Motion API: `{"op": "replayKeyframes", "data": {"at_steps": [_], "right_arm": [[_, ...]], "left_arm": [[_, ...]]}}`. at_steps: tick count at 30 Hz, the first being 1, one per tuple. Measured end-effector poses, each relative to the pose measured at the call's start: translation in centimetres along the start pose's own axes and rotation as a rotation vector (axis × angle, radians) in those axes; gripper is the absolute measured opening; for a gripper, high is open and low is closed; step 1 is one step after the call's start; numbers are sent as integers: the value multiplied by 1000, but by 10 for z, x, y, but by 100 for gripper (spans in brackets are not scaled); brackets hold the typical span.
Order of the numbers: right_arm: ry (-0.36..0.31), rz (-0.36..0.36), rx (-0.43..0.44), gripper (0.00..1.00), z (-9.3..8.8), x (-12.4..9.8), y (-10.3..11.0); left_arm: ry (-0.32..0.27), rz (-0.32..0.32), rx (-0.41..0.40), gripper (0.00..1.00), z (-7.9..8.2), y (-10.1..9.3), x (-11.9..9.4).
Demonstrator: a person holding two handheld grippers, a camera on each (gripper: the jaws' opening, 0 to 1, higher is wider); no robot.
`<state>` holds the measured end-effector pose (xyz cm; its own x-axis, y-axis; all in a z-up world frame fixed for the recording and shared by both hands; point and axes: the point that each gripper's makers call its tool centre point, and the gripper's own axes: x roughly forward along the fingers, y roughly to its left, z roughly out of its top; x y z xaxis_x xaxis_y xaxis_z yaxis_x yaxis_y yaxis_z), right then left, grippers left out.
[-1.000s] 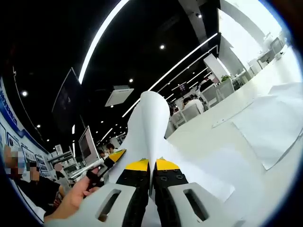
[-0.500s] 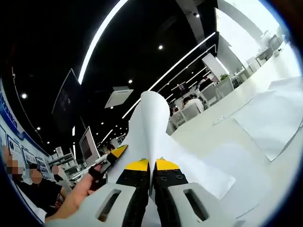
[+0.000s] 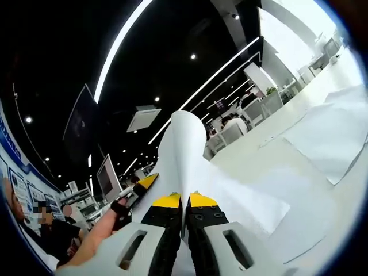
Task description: Organize the stack of printing papers by aligning and flattening the scattered papers on the table
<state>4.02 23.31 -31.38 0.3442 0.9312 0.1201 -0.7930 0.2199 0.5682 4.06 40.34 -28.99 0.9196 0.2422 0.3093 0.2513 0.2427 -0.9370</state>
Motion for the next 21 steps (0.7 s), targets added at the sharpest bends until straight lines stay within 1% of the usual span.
{"op": "replayKeyframes", "data": {"at_steps": [3,5,6,7,8,9,11,12,13,14,15,16,18,19,21], "right_arm": [[6,10,-2,0,-3,0,3],[45,44,-19,0,-12,1,7],[50,48,-34,3,-13,1,7],[44,49,-51,8,-12,0,7],[12,39,-82,15,-8,-1,4],[-19,17,-87,20,-3,-2,1],[-41,0,-132,23,8,-6,-2],[-64,-12,-163,26,17,-9,-3],[-99,-27,-231,29,31,-12,-4],[-110,-45,-280,31,39,-15,-6],[-114,-52,-321,31,46,-17,-8],[-122,-55,-337,30,54,-17,-11],[-183,-80,-350,30,75,-25,-11],[-203,-84,-358,30,83,-28,-11],[-221,-87,-358,29,91,-31,-10]], "left_arm": [[-3,-2,2,7,1,0,1],[-11,-2,7,6,4,0,1],[-15,-4,12,6,5,-1,1],[-18,-6,17,6,6,-2,1],[-21,-7,20,6,8,-3,0],[-27,-9,21,6,10,-4,0],[-29,-11,24,6,13,-5,0],[-28,-13,24,6,13,-5,0],[-32,-14,26,6,14,-6,0],[-33,-14,29,6,14,-6,0],[-34,-13,29,6,15,-6,-1],[-33,-14,27,6,15,-6,-1],[-32,-13,25,6,16,-5,-1],[-33,-13,27,6,16,-5,-1],[-36,-15,26,6,17,-6,-1]]}}
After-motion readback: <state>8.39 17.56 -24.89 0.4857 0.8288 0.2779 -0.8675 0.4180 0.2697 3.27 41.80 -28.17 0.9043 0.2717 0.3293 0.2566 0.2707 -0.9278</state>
